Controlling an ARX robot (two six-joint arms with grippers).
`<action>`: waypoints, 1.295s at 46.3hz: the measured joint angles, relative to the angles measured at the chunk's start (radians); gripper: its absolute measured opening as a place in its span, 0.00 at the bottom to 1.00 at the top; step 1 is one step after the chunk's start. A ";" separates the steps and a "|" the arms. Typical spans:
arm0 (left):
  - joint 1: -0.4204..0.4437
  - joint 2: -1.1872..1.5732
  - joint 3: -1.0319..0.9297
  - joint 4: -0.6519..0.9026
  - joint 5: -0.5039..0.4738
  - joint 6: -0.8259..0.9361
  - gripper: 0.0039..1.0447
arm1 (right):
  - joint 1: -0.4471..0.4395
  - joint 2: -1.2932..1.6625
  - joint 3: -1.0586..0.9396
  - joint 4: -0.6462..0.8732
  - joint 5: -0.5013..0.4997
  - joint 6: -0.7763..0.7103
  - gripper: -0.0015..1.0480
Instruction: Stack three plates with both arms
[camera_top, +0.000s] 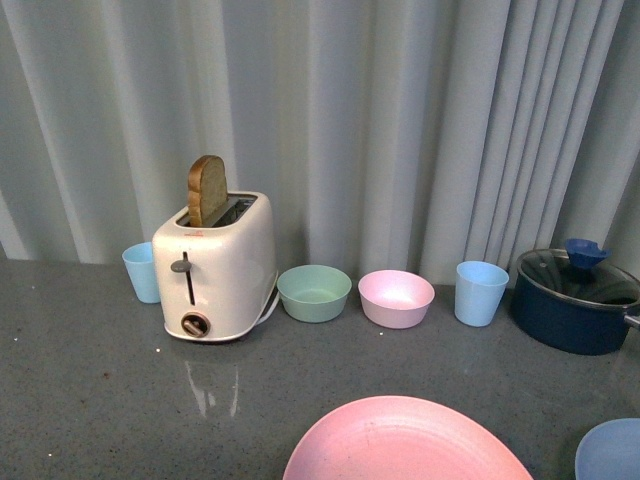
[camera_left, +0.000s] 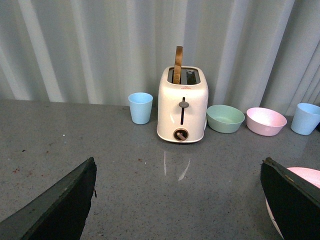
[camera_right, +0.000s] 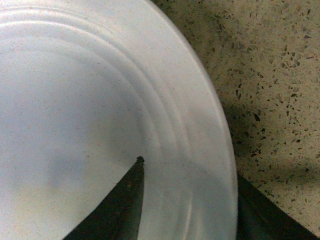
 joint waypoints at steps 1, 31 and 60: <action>0.000 0.000 0.000 0.000 0.000 0.000 0.94 | 0.000 0.000 0.000 -0.002 0.000 0.001 0.32; 0.000 0.000 0.000 0.000 0.000 0.000 0.94 | -0.125 -0.160 0.006 -0.152 -0.050 -0.018 0.03; 0.000 0.000 0.000 0.000 0.000 0.000 0.94 | 0.237 -0.446 0.034 -0.054 -0.140 0.261 0.03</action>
